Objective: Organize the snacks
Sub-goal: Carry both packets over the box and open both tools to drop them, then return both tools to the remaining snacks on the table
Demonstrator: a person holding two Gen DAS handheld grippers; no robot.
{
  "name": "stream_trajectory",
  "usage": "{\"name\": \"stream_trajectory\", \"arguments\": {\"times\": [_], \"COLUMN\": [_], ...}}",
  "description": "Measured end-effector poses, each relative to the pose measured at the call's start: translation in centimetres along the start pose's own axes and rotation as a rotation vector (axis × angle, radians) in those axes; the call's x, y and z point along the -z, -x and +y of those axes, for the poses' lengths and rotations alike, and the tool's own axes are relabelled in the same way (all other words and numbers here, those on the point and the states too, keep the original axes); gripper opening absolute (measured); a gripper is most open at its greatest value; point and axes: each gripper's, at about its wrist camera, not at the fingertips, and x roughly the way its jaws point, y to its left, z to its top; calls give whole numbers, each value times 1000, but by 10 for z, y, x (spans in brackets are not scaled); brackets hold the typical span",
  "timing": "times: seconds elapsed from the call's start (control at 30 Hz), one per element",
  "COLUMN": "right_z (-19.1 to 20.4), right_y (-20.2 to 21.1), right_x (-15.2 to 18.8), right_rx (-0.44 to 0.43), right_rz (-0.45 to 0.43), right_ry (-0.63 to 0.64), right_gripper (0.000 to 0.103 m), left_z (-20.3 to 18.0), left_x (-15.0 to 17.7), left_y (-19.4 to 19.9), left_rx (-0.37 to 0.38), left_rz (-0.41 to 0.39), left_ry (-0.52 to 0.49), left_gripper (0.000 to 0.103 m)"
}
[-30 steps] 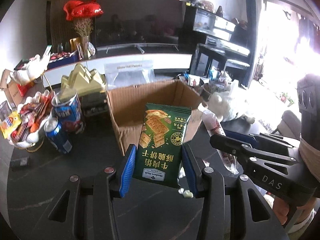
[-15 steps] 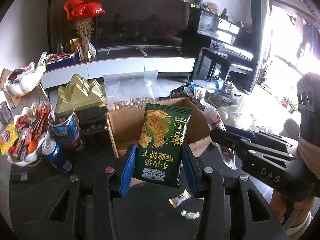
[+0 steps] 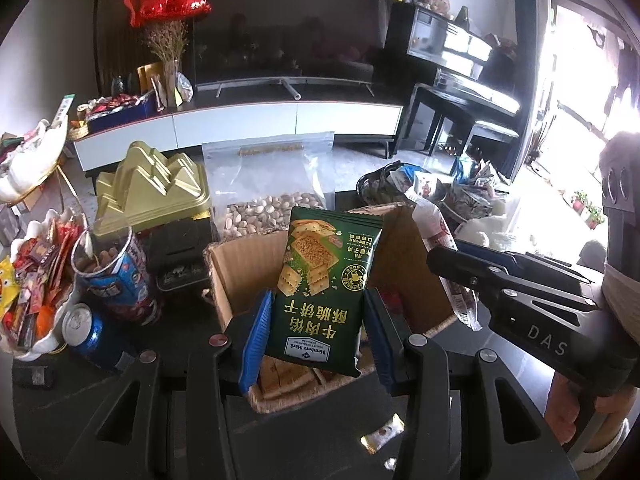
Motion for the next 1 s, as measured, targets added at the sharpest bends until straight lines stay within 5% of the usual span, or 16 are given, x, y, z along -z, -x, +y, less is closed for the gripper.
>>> {"name": "stream_trajectory", "arguments": {"times": [0.1, 0.23, 1.0], "right_z": [-8, -15, -14], "right_y": [-10, -14, 64], "right_x": [-1, 0, 72], "right_rx": [7, 52, 107], "right_rz": [-5, -17, -98], "right_ry": [-17, -31, -88], "right_gripper": [22, 43, 59], "left_z": [1, 3, -45], "left_x": [-3, -2, 56], "left_y": [-12, -18, 52], "left_rx": [-16, -36, 0], "left_rz": [4, -1, -119], "left_ry": [-1, -4, -134], "left_gripper": [47, 57, 65]}}
